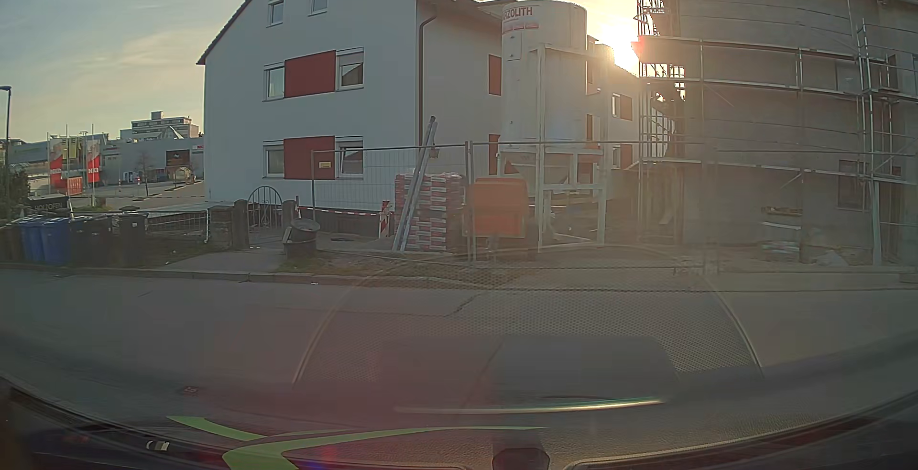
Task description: Follow the waypoints while adhering to traffic rules and regulations
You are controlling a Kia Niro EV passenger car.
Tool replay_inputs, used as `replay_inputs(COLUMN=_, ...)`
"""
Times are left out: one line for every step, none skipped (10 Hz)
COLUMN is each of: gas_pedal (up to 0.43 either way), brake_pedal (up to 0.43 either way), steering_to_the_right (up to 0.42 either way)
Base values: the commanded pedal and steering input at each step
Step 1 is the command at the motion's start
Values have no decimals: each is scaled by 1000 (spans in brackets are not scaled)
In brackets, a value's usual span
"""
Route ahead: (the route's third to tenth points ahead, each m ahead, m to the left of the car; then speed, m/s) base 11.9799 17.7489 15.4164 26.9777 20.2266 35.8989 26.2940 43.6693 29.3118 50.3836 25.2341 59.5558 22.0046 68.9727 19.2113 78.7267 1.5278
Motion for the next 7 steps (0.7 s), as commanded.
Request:
replay_inputs(gas_pedal=0, brake_pedal=317, steering_to_the_right=-489)
replay_inputs(gas_pedal=0, brake_pedal=317, steering_to_the_right=-468)
replay_inputs(gas_pedal=0, brake_pedal=317, steering_to_the_right=-458)
replay_inputs(gas_pedal=0, brake_pedal=317, steering_to_the_right=-449)
replay_inputs(gas_pedal=0, brake_pedal=323, steering_to_the_right=-435)
replay_inputs(gas_pedal=0, brake_pedal=323, steering_to_the_right=-419)
replay_inputs(gas_pedal=0, brake_pedal=323, steering_to_the_right=-397)
